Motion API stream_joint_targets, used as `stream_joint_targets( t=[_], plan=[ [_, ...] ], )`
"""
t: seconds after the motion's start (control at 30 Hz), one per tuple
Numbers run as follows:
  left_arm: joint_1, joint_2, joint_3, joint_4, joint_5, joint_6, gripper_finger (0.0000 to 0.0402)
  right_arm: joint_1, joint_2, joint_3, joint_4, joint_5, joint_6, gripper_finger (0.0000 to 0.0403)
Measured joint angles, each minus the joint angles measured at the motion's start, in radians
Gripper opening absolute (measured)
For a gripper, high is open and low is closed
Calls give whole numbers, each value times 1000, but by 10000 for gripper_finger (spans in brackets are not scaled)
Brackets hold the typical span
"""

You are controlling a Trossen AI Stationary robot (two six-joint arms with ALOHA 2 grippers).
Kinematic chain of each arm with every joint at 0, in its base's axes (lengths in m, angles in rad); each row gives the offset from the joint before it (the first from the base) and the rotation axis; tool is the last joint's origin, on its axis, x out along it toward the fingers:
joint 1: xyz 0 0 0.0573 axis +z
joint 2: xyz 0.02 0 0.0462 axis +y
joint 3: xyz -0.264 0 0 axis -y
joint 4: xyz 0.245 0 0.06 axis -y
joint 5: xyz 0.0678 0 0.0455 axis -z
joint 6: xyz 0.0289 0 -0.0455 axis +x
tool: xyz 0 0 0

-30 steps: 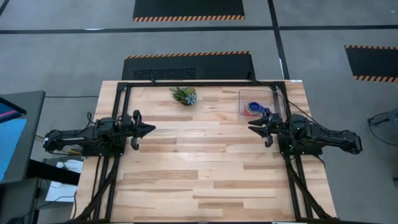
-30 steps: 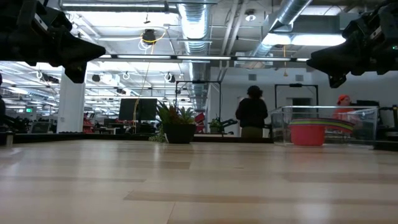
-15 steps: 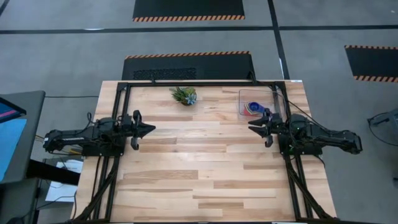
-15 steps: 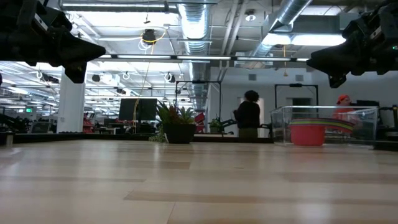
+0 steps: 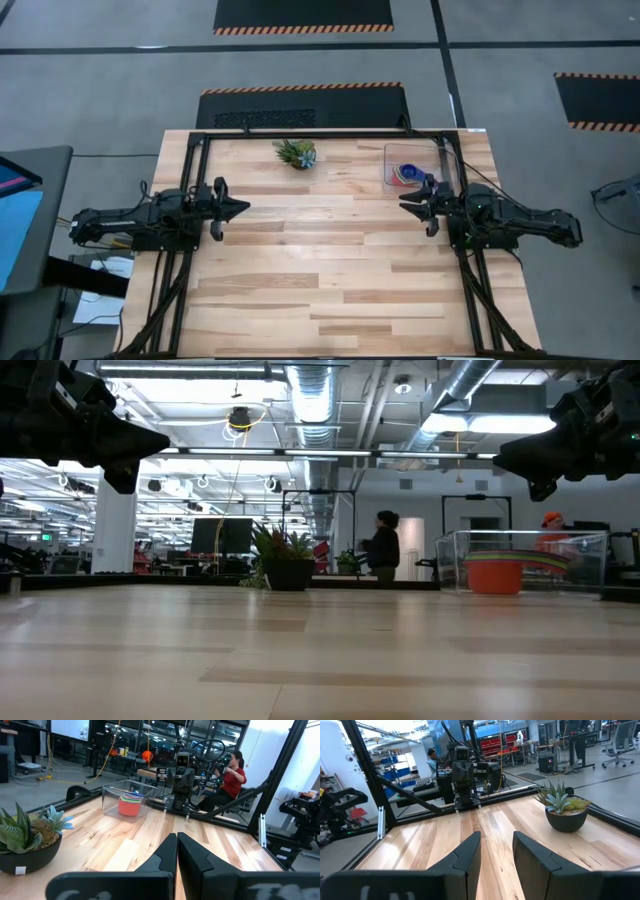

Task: Nest measuring cups in basket
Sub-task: Return to Home Position

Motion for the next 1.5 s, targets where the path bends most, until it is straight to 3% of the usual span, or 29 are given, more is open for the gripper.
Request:
stream_joint_targets(
  t=[1.5],
  plan=[
    [-51, 2, 0, 0, 0, 0, 0, 0, 0, 0, 0, -1, -1, 139]
  ],
)
